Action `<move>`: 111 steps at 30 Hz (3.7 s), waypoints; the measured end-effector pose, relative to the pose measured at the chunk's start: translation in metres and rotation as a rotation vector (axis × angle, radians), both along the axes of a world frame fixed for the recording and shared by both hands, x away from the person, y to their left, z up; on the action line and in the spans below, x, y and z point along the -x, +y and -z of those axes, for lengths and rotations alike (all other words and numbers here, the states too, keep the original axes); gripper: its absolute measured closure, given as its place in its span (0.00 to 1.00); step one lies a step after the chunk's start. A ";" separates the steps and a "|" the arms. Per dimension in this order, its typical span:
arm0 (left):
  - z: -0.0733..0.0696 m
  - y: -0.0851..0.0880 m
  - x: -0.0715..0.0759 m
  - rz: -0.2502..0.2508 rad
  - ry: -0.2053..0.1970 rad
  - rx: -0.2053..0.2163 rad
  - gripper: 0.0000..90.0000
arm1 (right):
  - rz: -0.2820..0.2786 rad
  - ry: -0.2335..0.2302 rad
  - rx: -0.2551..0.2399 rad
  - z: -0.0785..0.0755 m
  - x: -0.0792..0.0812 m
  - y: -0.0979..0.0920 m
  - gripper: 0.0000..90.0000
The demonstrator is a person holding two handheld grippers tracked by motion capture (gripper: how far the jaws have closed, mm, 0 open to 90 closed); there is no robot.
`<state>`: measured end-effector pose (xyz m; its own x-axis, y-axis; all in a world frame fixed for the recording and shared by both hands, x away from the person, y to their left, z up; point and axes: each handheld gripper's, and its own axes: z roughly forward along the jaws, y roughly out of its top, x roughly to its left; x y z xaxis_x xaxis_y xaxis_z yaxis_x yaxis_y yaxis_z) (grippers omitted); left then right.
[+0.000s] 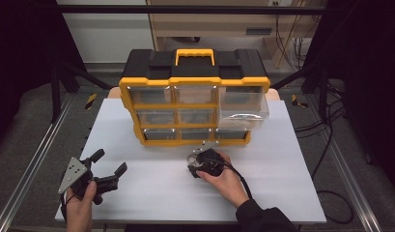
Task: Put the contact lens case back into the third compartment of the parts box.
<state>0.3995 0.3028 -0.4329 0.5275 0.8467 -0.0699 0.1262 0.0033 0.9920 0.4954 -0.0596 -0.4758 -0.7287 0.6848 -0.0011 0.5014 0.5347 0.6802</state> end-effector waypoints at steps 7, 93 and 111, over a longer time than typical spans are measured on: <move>0.000 -0.001 0.000 0.001 0.000 -0.001 0.02 | -0.009 -0.018 0.016 0.001 0.001 0.000 0.51; 0.000 0.000 0.001 -0.004 0.002 -0.001 0.02 | -0.066 -0.318 -0.178 -0.183 0.082 -0.023 0.55; 0.000 0.000 0.001 -0.005 0.002 0.000 0.02 | -0.052 -0.385 -0.190 -0.212 0.083 -0.028 0.55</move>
